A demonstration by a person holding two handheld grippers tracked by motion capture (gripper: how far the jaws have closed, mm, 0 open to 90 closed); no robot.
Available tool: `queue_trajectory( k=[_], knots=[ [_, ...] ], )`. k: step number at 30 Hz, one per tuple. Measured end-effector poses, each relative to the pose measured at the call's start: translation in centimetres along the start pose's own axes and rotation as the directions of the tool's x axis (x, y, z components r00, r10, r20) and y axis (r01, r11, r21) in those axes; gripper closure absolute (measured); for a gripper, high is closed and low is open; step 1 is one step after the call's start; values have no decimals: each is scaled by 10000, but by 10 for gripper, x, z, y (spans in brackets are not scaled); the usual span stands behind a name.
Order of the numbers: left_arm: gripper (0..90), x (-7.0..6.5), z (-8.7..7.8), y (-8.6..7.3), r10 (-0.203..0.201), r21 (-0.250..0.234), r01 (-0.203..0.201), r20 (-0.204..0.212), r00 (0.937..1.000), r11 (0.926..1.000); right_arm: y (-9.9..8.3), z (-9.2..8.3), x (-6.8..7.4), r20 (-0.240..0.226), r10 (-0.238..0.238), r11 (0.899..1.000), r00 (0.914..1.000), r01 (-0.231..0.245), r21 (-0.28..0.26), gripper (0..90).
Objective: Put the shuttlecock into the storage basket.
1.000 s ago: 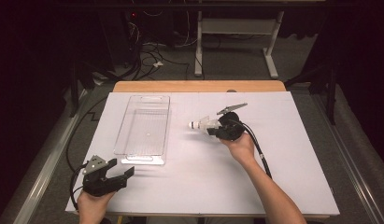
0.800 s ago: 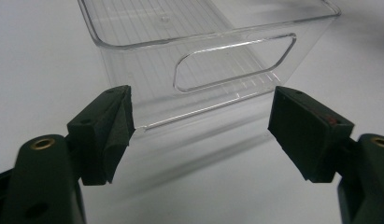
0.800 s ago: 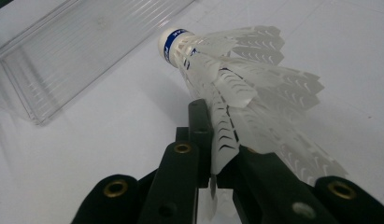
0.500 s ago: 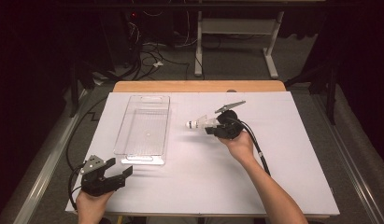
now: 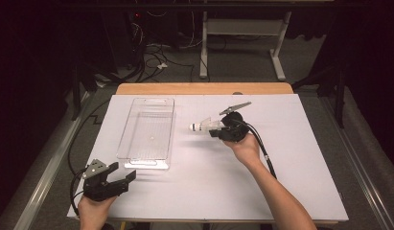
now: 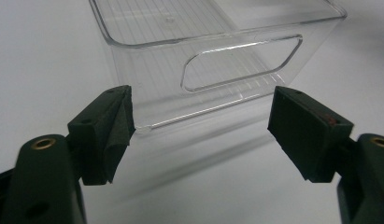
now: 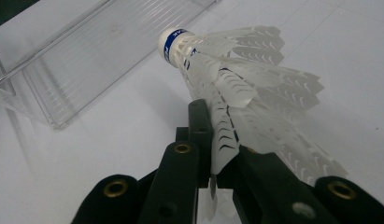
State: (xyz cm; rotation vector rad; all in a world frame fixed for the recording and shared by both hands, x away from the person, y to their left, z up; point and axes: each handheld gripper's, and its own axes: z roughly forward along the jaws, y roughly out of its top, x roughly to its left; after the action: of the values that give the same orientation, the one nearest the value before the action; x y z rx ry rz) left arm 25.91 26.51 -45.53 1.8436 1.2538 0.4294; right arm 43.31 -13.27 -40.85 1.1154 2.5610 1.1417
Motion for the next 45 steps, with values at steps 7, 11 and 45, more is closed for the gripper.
queue_trajectory(
  k=[7,11,45],
  knots=[
    [237,-1,0,0,71,25,-71,-42,10000,10000,3,0,2,-43,-104,9999,9999,104,17,892],
    [237,-1,1,0,67,50,-67,-10,10000,10000,4,-1,3,-58,-135,9999,9999,135,-6,892],
    [239,0,0,0,37,89,-37,28,10000,10000,14,-6,12,-295,-256,9996,9992,252,-134,891]
  ],
)
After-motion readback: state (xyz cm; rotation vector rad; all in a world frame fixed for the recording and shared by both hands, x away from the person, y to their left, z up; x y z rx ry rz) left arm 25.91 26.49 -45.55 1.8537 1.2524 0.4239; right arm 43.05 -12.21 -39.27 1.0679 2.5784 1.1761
